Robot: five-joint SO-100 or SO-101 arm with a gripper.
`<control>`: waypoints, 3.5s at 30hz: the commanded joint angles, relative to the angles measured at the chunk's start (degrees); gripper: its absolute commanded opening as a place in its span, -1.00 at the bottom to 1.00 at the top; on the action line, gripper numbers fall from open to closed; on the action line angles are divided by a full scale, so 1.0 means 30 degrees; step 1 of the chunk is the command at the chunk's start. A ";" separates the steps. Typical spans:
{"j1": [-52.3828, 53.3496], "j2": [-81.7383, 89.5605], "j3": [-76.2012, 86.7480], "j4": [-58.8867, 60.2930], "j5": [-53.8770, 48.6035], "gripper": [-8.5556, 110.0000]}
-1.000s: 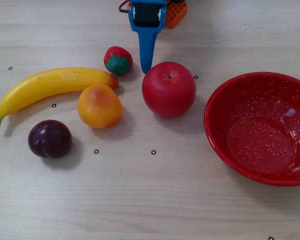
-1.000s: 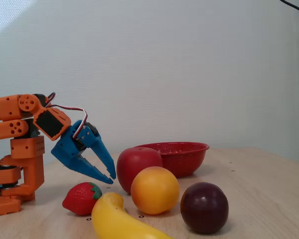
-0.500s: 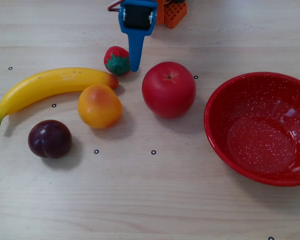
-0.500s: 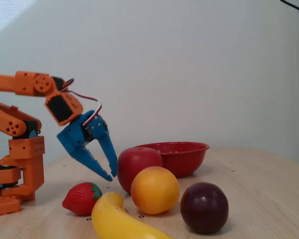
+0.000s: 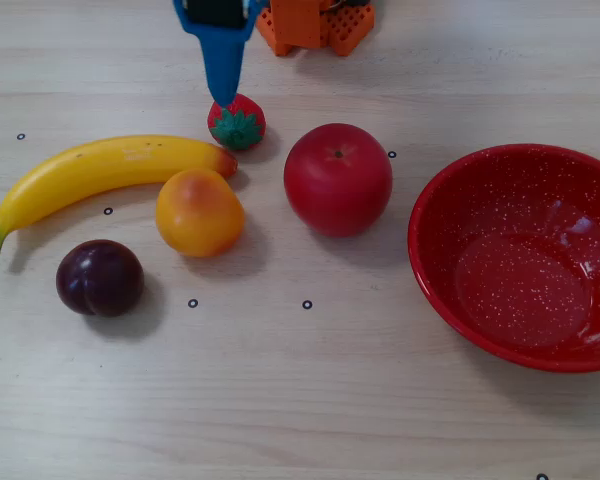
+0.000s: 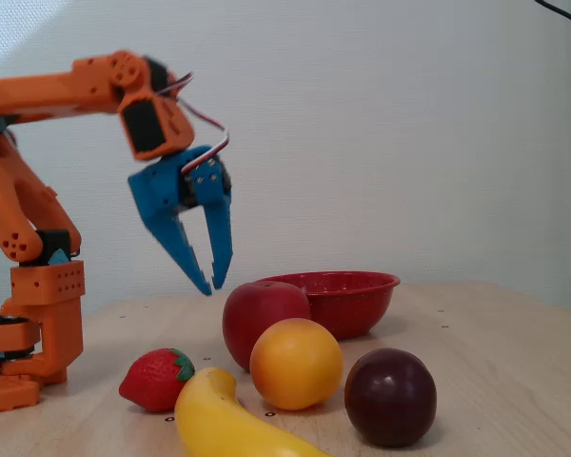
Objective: Put the plum in the red bowl.
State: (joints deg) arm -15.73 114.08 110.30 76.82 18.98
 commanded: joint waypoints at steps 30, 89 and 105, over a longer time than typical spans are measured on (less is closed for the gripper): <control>-0.4102 -1.9277 -2.5605 0.8467 0.3398 -0.61; -0.3486 -2.7246 -3.0586 0.5391 0.6826 0.02; -0.3486 -2.7568 -3.0586 0.4365 0.7295 -0.06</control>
State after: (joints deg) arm -27.60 28.74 22.50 91.14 39.11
